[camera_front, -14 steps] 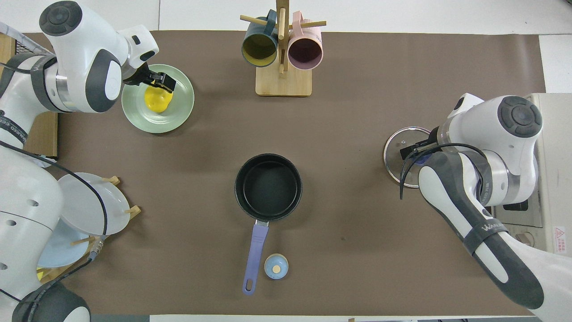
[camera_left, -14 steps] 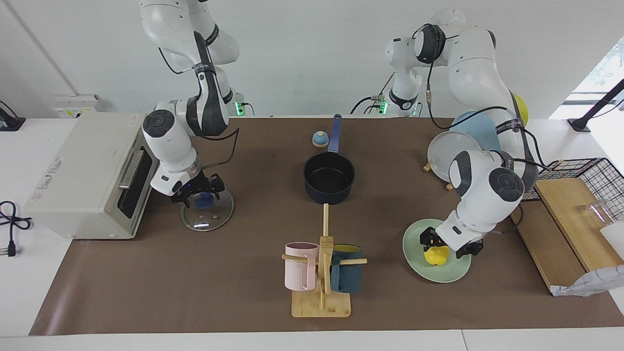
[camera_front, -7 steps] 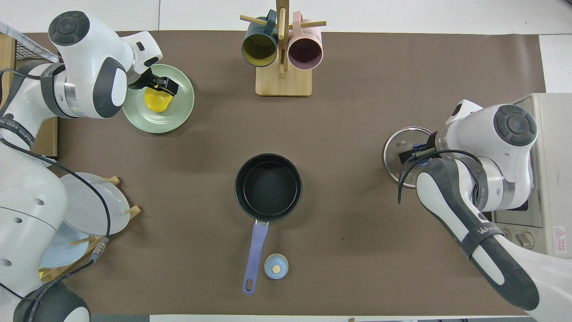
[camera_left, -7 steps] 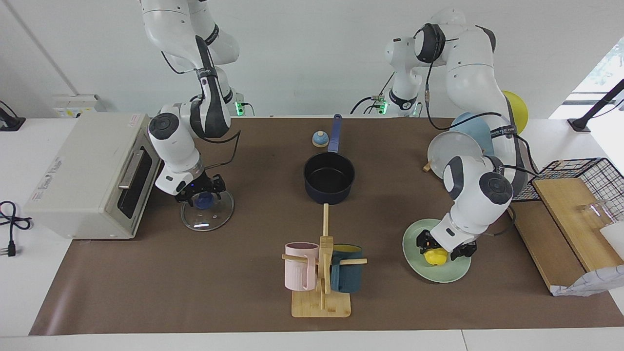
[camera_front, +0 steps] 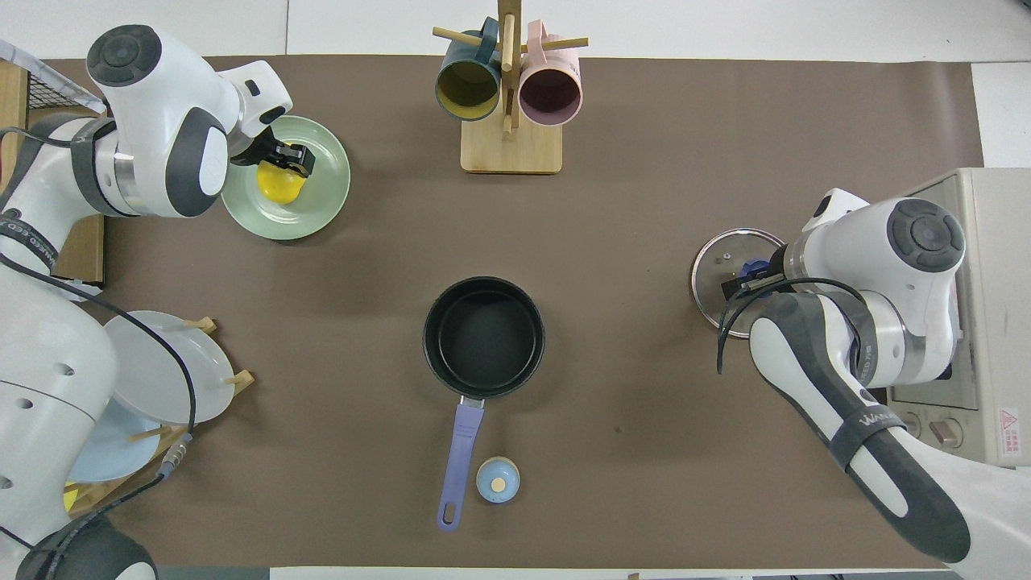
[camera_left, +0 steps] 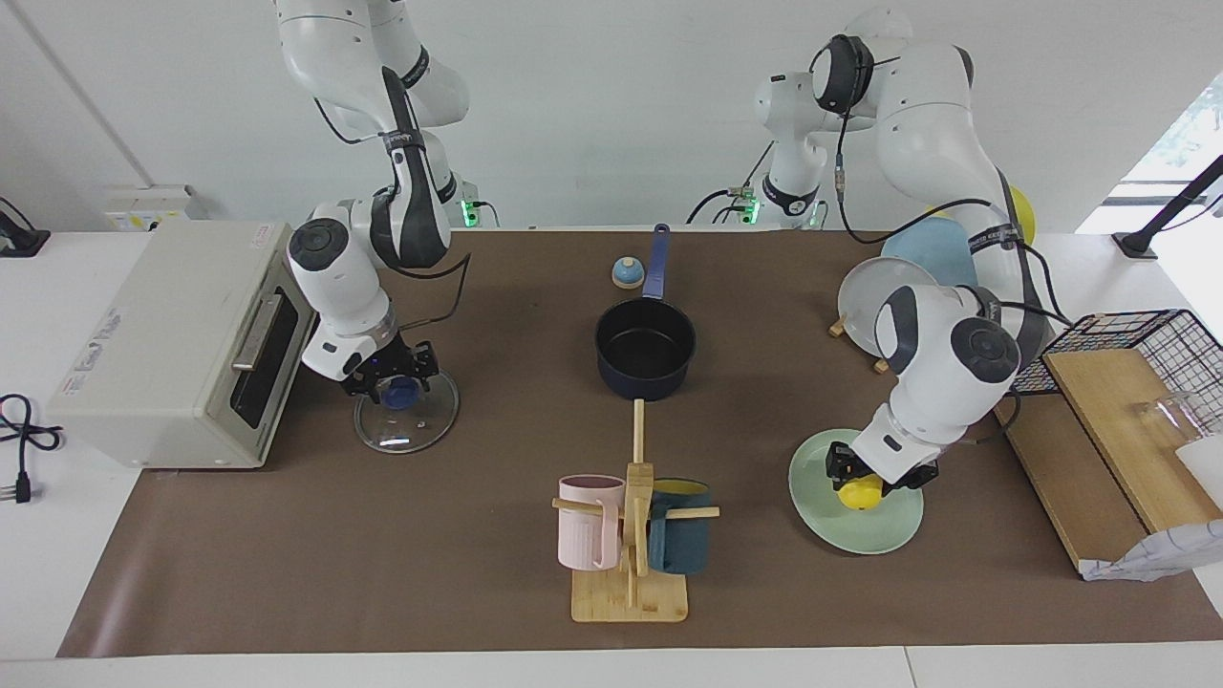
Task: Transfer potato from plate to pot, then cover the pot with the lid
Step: 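Grasp the yellow potato with the left gripper while the right gripper reaches the lid, then carry the potato with the left gripper and lower it into the black pot, then open the left gripper and withdraw it while the right gripper lifts the lid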
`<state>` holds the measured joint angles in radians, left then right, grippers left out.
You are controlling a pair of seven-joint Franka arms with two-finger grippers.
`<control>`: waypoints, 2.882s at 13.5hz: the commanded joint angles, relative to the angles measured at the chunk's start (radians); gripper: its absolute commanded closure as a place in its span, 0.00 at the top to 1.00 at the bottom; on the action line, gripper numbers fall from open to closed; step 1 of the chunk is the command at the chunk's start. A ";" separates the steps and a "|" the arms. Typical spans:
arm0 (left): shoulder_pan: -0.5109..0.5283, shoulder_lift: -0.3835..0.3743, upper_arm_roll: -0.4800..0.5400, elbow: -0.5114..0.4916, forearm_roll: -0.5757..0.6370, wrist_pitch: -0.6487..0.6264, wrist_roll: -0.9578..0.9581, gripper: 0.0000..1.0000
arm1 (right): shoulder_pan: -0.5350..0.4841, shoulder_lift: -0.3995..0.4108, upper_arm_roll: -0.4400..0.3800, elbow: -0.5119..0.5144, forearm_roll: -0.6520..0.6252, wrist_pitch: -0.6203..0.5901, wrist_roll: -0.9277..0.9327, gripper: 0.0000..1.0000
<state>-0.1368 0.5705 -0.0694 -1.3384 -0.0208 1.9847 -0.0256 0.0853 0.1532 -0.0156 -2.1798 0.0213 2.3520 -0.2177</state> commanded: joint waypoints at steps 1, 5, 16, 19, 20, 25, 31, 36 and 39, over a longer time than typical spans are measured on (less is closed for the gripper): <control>-0.052 -0.206 0.008 -0.054 -0.050 -0.191 -0.175 0.00 | -0.013 -0.017 0.005 -0.009 0.014 -0.011 -0.051 0.72; -0.225 -0.400 0.006 -0.256 -0.056 -0.241 -0.474 0.00 | -0.012 -0.017 0.005 -0.008 0.014 -0.017 -0.080 0.39; -0.510 -0.448 0.010 -0.745 -0.056 0.342 -0.683 0.00 | 0.057 -0.029 0.008 0.558 -0.003 -0.718 -0.057 0.00; -0.532 -0.442 0.010 -0.785 -0.054 0.384 -0.688 0.00 | 0.057 -0.041 0.006 0.542 -0.003 -0.720 -0.045 0.00; -0.534 -0.434 0.010 -0.792 -0.051 0.393 -0.688 0.00 | 0.057 -0.041 0.008 0.542 -0.003 -0.723 -0.023 0.00; -0.569 -0.373 0.014 -0.812 -0.048 0.465 -0.703 0.00 | 0.097 -0.047 0.008 0.542 -0.001 -0.752 0.037 0.00; -0.593 -0.353 0.013 -0.818 0.015 0.468 -0.740 0.00 | 0.123 -0.046 0.008 0.552 -0.003 -0.766 0.087 0.00; -0.522 -0.400 0.013 -0.716 0.039 0.300 -0.689 1.00 | 0.123 -0.044 0.008 0.552 -0.001 -0.761 0.092 0.00; -0.420 -0.443 0.008 -0.505 -0.011 -0.005 -0.601 1.00 | 0.123 -0.044 0.008 0.557 0.002 -0.764 0.092 0.00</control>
<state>-0.6187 0.1708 -0.0571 -1.9522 -0.0073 2.1465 -0.6852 0.2093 0.1148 -0.0086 -1.6404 0.0201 1.6100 -0.1417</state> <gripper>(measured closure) 0.000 0.344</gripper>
